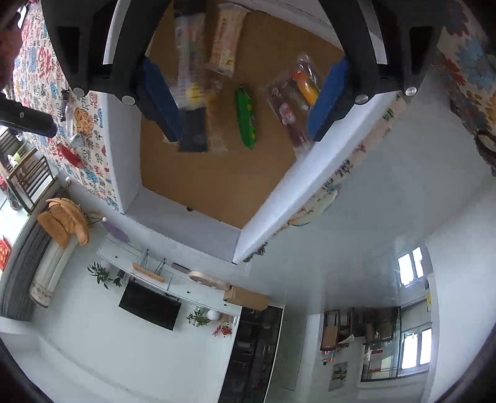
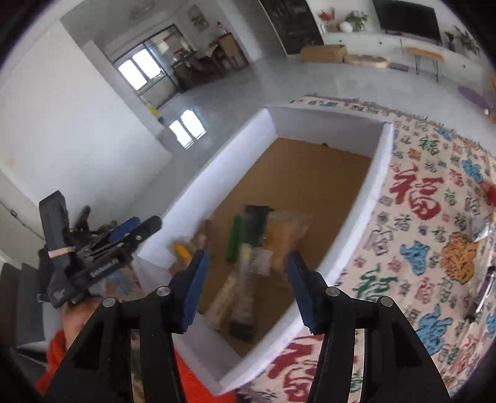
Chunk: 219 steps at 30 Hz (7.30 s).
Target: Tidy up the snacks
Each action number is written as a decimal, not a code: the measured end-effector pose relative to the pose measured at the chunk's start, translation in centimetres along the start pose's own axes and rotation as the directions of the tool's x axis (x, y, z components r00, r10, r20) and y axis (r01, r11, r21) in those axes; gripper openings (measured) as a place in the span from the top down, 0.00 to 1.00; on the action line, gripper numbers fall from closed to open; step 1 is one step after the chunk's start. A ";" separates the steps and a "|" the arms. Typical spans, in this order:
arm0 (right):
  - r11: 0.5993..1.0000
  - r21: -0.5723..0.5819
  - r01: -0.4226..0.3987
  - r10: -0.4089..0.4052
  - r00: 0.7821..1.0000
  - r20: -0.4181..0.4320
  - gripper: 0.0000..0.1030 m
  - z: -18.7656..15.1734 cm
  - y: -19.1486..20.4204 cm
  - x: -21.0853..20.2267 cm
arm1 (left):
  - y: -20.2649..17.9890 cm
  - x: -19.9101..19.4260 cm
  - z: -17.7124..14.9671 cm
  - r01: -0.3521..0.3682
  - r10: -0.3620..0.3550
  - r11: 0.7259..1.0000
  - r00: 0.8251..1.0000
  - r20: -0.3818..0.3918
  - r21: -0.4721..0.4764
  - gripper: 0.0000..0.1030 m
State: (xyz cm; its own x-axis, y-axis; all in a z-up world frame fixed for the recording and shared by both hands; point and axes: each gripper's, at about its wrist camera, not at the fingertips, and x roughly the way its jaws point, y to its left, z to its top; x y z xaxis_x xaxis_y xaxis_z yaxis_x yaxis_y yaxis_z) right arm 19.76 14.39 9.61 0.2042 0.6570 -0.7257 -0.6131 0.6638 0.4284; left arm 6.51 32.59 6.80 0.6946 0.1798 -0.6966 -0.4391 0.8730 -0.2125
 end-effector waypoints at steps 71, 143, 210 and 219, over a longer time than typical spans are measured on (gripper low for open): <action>0.649 0.396 0.649 -0.708 0.706 0.002 0.19 -25.6 -34.2 -14.3 | -32.7 15.8 -17.2 0.240 -0.133 0.845 0.960 -0.248 0.478 0.00; 0.738 0.275 0.616 -0.652 0.756 0.055 0.30 -25.3 -32.9 -13.9 | -32.7 16.3 -16.6 0.284 -0.160 0.804 0.950 -0.269 0.523 0.00; 0.743 0.298 0.599 -0.636 0.771 0.035 0.20 -25.5 -34.0 -13.9 | -31.9 13.3 -19.0 0.297 -0.168 0.787 0.947 -0.275 0.541 0.00; 0.743 0.298 0.600 -0.636 0.771 0.034 0.20 -25.5 -34.0 -13.9 | -31.9 13.3 -19.1 0.297 -0.168 0.787 0.947 -0.275 0.541 0.00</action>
State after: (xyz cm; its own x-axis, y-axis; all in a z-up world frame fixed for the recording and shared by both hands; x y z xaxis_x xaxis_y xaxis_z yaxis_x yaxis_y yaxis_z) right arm 18.33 -26.39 -8.62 0.5733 0.0964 -0.8137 -0.1057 0.9935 0.0432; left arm 18.91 -1.52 -8.74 0.5748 -0.1012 -0.8120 0.1694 0.9855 -0.0029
